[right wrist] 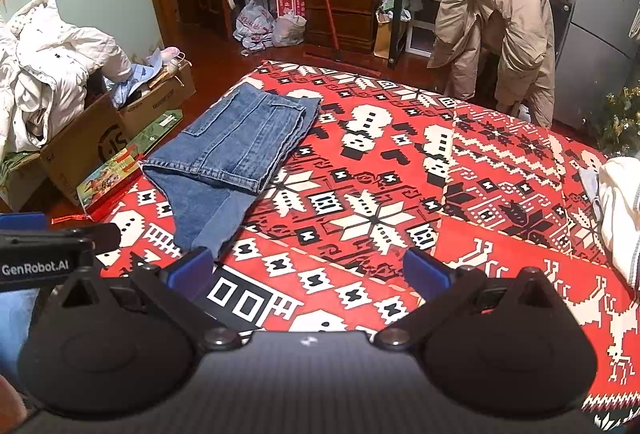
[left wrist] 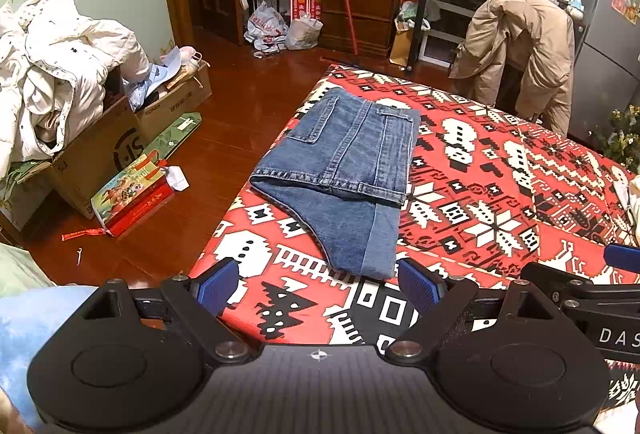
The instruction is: Fold clothes
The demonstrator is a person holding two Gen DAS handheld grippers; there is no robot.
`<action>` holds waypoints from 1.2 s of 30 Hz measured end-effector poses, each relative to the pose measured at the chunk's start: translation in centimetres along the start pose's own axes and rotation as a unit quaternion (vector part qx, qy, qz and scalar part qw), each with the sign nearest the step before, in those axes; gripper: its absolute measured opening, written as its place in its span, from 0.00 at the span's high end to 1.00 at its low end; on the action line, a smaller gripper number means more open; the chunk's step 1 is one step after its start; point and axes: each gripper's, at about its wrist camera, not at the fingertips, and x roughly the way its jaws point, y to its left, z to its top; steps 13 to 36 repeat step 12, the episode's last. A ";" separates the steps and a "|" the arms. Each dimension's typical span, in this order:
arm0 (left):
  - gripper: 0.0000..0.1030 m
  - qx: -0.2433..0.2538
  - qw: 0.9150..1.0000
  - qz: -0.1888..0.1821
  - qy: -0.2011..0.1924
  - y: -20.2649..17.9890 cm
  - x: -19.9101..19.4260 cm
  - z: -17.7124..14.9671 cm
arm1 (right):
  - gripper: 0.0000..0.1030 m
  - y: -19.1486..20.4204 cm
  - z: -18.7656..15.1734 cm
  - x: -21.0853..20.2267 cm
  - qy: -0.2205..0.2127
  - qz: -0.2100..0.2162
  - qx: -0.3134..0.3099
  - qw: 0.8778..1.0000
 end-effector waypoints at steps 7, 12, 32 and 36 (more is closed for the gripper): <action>0.16 0.001 1.000 -0.002 -0.002 -0.1 -0.2 0.0 | 0.01 0.1 0.0 -0.2 -0.002 -0.001 0.001 1.000; 0.16 0.004 1.000 -0.001 -0.002 -0.1 -0.2 0.0 | 0.01 0.1 -0.1 -0.2 0.000 0.001 0.002 1.000; 0.16 0.004 1.000 -0.001 -0.002 -0.1 -0.2 0.0 | 0.01 0.1 -0.1 -0.2 0.000 0.001 0.002 1.000; 0.16 0.004 1.000 -0.001 -0.002 -0.1 -0.2 0.0 | 0.01 0.1 -0.1 -0.2 0.000 0.001 0.002 1.000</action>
